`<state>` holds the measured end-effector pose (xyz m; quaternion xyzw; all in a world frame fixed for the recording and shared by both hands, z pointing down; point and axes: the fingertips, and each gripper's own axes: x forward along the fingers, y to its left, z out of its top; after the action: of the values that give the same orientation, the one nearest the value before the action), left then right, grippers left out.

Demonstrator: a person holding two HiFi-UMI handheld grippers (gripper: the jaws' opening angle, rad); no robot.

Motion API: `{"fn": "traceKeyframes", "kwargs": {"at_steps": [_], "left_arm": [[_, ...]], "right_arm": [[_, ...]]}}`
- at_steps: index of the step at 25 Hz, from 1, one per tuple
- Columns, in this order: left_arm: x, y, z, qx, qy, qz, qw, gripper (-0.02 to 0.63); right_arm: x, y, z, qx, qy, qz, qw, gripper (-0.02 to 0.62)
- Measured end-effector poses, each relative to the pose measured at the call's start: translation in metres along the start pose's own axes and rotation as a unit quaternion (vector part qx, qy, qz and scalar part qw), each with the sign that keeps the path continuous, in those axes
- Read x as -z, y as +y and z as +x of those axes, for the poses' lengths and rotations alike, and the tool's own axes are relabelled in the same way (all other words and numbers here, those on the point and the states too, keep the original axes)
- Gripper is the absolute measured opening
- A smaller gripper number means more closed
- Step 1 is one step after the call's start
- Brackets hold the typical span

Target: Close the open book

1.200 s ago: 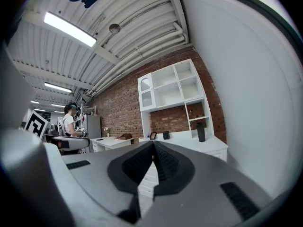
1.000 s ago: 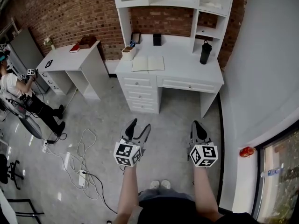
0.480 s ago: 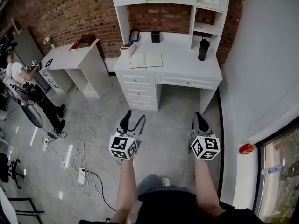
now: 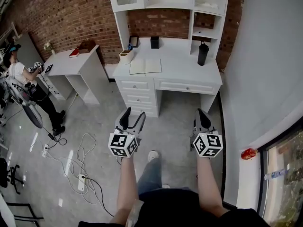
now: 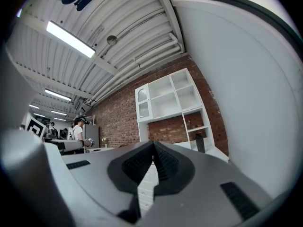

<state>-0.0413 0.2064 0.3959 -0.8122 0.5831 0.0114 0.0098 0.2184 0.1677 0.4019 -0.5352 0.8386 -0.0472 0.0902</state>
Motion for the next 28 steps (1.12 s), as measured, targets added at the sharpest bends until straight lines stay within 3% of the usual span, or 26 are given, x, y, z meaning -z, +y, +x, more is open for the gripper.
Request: {"fn": "traceKeyframes", "kwargs": {"at_steps": [8, 14, 28], "left_arm": [[-0.018, 0.02, 0.049, 0.008, -0.022, 0.01, 0.9997, 0.244], [-0.008, 0.051, 0.108, 0.017, -0.017, 0.017, 0.9996, 0.244], [0.035, 0.197, 0.317, 0.032, 0.026, -0.003, 0.9992, 0.244]], "right_arm": [[-0.014, -0.013, 0.043, 0.001, -0.019, -0.007, 1.0, -0.002], [-0.001, -0.032, 0.104, 0.01, -0.018, -0.005, 1.0, -0.002], [0.062, -0.076, 0.341, 0.043, 0.035, 0.013, 0.998, -0.002]]}}
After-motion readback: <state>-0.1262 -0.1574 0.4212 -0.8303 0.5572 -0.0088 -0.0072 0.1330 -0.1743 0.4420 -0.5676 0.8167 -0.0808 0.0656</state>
